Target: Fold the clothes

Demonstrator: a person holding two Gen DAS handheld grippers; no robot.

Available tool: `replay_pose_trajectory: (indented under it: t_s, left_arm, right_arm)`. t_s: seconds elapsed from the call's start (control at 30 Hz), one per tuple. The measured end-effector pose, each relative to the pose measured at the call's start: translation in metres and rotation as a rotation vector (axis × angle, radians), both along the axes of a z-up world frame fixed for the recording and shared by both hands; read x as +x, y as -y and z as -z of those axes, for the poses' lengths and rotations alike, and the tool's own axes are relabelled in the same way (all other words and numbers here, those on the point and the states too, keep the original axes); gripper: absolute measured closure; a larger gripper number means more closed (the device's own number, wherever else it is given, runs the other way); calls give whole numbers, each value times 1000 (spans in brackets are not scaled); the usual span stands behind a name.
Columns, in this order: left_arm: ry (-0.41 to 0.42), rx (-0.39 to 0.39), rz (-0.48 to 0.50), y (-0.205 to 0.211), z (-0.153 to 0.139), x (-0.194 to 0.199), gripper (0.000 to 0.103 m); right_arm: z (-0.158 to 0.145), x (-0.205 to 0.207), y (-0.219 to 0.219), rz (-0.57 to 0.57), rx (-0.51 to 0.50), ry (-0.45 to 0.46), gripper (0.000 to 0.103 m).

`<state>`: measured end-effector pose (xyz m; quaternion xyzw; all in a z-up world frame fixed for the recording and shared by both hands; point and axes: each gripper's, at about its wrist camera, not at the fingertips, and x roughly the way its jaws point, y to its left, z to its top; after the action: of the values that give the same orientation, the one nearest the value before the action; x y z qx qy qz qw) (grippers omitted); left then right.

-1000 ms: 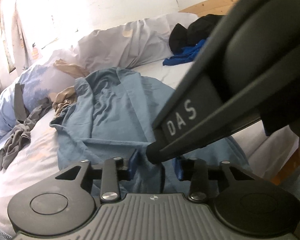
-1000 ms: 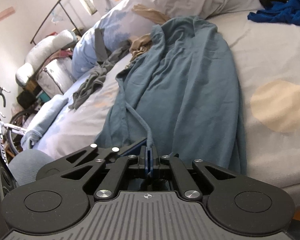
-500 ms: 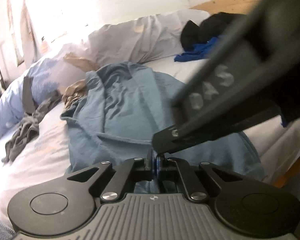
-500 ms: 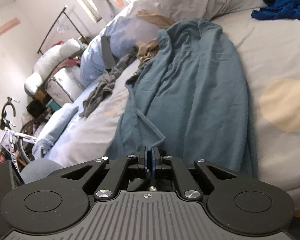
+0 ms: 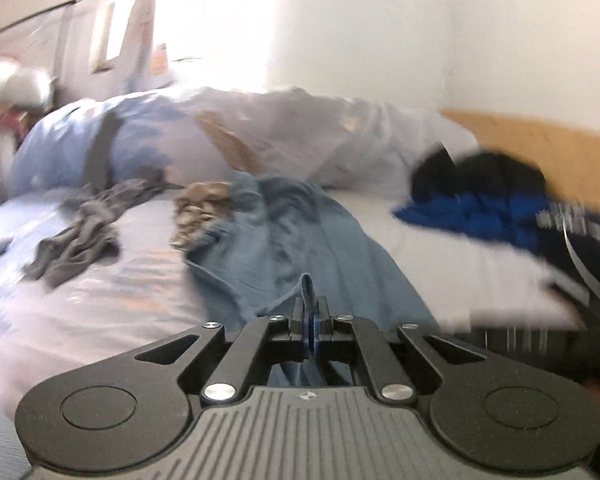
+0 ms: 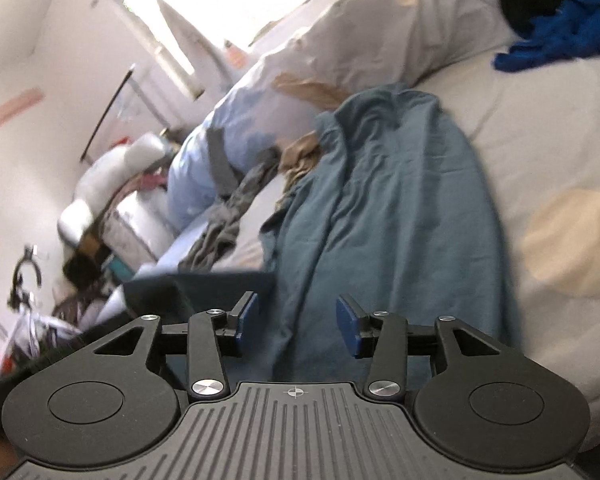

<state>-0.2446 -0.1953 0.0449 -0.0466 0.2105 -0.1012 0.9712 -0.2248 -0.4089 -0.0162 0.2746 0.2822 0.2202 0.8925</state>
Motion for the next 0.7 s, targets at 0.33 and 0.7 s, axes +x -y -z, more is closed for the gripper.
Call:
replay_pose_trajectory:
  t_s: [0.33, 0.7]
  left_arm:
    - [-61, -230, -149, -92, -45, 14, 97]
    - [-79, -295, -183, -120, -50, 4, 97]
  right_arm:
    - [-17, -9, -53, -142, -150, 100, 46]
    - [-39, -36, -137, -319, -398, 296, 34]
